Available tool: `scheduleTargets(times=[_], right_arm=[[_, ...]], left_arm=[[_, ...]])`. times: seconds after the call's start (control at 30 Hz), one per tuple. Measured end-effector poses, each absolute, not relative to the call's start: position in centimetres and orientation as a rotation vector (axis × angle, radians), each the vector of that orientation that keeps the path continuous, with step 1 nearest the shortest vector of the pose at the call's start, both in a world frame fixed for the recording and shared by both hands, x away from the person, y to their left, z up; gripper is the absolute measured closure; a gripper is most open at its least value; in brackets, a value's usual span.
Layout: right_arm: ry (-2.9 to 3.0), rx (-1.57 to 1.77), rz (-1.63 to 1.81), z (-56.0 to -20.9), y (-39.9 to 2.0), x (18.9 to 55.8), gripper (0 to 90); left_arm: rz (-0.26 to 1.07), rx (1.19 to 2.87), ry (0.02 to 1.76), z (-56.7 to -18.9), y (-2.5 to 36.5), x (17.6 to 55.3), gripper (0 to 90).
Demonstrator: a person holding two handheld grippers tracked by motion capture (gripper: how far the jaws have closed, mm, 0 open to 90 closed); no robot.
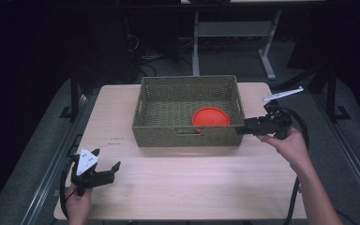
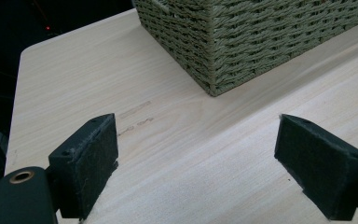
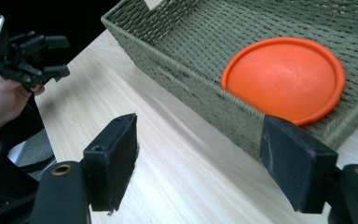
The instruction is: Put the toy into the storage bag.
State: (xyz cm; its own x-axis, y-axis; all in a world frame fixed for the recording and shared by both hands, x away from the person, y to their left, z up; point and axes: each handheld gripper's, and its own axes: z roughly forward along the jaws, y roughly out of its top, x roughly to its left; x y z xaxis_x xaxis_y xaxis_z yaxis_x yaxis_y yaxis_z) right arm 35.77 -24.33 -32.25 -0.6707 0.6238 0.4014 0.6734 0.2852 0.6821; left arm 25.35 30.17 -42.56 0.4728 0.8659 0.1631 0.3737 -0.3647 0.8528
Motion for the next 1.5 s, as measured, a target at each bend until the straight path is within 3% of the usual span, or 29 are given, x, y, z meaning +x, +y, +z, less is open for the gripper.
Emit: scheduleTargets(times=[0.87,1.5], right_arm=[[-2.494,-1.285,-1.366,-35.9,-26.1,31.1,26.2],[-2.417,-1.411,-1.351,-40.5,-29.4,28.9,25.4]], left_arm=[[0.799,1.940,1.030,-42.6,30.0,25.2,12.8],[0.800,1.943,1.034,-42.7,30.0,25.3,12.8]])
